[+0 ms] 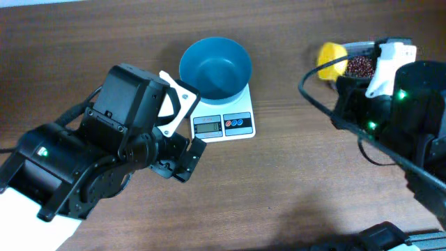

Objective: Scoop item into bowl and weigh 50g on scale

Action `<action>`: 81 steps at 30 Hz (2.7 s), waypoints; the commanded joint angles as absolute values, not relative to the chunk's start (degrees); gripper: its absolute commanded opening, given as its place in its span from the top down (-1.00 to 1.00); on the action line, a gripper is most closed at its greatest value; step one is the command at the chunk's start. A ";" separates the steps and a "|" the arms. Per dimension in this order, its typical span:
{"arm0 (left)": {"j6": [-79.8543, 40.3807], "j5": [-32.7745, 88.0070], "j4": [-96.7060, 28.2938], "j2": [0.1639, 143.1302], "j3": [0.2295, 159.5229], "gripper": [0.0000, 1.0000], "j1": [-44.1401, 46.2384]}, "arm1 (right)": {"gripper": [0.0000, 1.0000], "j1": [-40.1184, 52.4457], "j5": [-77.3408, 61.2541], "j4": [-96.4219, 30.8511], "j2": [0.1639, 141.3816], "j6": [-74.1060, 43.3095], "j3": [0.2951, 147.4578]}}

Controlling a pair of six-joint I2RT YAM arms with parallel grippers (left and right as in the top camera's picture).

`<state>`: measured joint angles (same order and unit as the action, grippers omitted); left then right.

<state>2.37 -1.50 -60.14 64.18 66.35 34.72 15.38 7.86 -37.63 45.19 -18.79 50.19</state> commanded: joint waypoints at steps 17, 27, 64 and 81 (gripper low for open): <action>2.85 -1.91 -59.92 64.07 67.72 -0.98 34.44 | 0.92 -1.74 4.19 -49.74 70.52 0.95 77.58; 2.85 -1.89 -60.10 64.07 67.70 -0.98 34.44 | 0.92 -2.00 4.54 -53.10 74.98 4.47 77.58; 2.85 -1.89 -60.12 64.07 67.70 -0.98 34.44 | 0.92 -2.02 24.91 -44.03 96.42 7.31 77.54; 2.85 -1.89 -60.12 64.07 67.70 -0.98 34.44 | 0.92 -2.00 27.90 -43.68 97.89 15.92 77.25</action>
<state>2.37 -1.52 -60.20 64.18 66.39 34.72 -1.52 26.37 -43.62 97.36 14.00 76.51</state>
